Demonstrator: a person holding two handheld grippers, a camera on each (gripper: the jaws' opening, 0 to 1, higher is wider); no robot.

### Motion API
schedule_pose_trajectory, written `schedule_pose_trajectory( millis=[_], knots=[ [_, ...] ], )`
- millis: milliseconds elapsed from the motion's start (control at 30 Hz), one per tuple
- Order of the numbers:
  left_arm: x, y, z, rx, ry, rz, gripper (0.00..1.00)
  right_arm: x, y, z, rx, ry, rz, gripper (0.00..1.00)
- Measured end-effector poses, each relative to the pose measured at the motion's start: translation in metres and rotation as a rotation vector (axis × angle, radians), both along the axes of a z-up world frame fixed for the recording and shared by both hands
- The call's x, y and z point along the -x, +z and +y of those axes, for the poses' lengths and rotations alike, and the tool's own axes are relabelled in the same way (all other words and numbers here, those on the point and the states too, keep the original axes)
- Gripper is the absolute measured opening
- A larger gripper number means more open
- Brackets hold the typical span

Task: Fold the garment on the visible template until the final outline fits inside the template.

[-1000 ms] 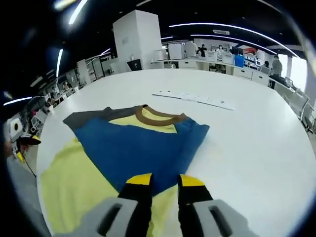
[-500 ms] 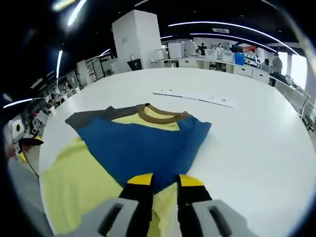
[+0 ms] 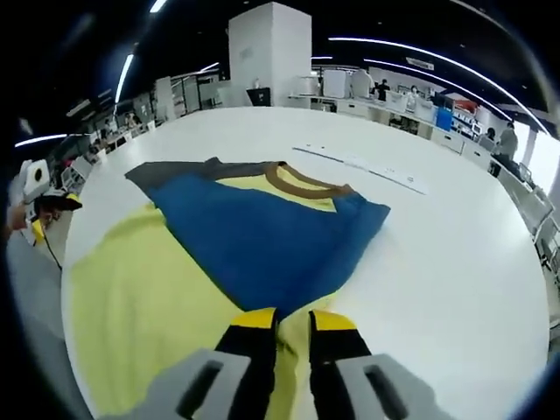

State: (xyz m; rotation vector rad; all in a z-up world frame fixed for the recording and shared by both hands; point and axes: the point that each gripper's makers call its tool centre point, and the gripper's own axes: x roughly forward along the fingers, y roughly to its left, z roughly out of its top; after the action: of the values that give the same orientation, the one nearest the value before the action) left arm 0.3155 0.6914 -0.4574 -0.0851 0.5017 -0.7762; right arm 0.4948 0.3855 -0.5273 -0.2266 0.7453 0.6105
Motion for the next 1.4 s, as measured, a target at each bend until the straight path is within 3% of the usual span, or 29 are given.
schedule_pose_trajectory(
  millis=[300,933,1333,1400],
  knots=[
    [0.003,-0.001,0.002,0.0,0.008,0.006,0.65,0.004,-0.003,0.0,-0.021,-0.034,0.017,0.0],
    [0.0,0.0,0.001,-0.004,0.001,0.001,0.64,-0.005,0.014,-0.014,-0.143,-0.131,0.015,0.0],
    [0.001,0.0,0.0,-0.008,-0.001,0.004,0.64,-0.003,0.014,-0.039,-0.174,-0.205,0.005,0.0],
    [0.001,-0.001,-0.001,-0.011,-0.002,0.004,0.64,-0.002,0.013,-0.045,-0.207,-0.245,0.016,0.0]
  ],
)
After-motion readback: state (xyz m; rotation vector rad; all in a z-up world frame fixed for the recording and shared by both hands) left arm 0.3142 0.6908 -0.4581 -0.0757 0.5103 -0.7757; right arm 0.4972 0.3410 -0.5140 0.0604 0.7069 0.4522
